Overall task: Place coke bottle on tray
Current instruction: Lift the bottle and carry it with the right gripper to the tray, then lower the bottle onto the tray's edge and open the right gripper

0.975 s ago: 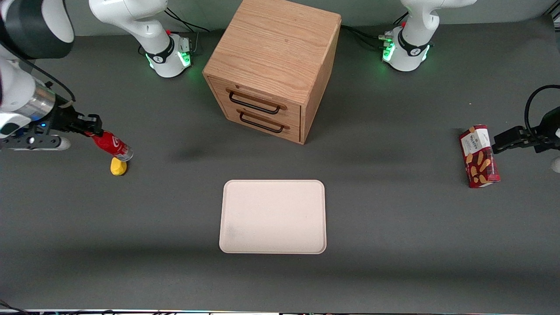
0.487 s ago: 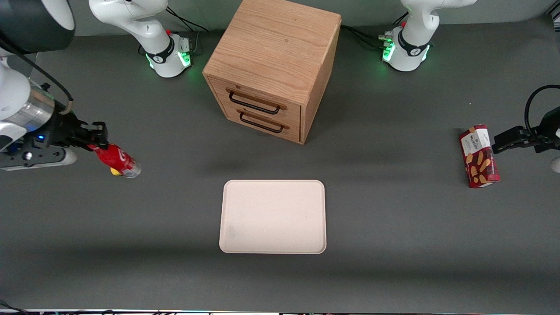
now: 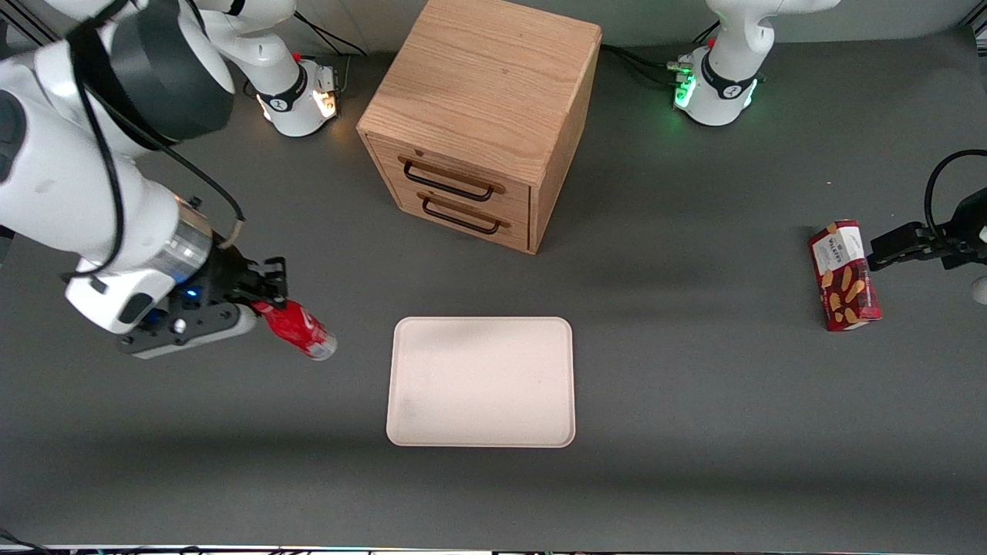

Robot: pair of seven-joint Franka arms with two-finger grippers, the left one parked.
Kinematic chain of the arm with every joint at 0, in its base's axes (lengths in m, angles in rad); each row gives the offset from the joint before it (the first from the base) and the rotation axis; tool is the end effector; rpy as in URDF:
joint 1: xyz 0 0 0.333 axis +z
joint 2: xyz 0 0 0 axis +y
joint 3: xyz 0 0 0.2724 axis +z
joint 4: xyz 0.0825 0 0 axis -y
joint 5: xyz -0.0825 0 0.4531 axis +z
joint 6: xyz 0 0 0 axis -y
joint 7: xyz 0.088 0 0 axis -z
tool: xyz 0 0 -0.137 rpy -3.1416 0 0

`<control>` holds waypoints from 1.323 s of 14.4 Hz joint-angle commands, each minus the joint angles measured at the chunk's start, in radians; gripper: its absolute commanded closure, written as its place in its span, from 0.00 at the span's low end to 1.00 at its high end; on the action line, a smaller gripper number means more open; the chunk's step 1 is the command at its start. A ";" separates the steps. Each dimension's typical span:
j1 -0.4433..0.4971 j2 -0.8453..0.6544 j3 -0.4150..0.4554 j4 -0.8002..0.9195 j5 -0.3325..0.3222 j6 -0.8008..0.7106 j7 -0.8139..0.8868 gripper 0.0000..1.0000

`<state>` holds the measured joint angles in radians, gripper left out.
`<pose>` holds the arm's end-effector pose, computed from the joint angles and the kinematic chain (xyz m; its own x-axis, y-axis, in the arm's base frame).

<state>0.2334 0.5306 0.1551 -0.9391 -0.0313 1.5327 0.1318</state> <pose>0.7041 0.2501 0.5259 0.9721 0.2266 0.0611 0.2300 -0.9716 -0.0556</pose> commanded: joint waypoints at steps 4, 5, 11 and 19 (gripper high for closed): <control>0.010 0.183 0.182 0.069 -0.188 0.154 0.047 1.00; 0.017 0.201 0.184 0.068 -0.187 0.171 0.057 1.00; 0.018 0.330 0.188 0.060 -0.194 0.294 0.057 1.00; 0.011 0.378 0.179 0.036 -0.197 0.326 0.065 1.00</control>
<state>0.2488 0.9031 0.3239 -0.9274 -0.2021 1.8663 0.1666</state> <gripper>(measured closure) 0.683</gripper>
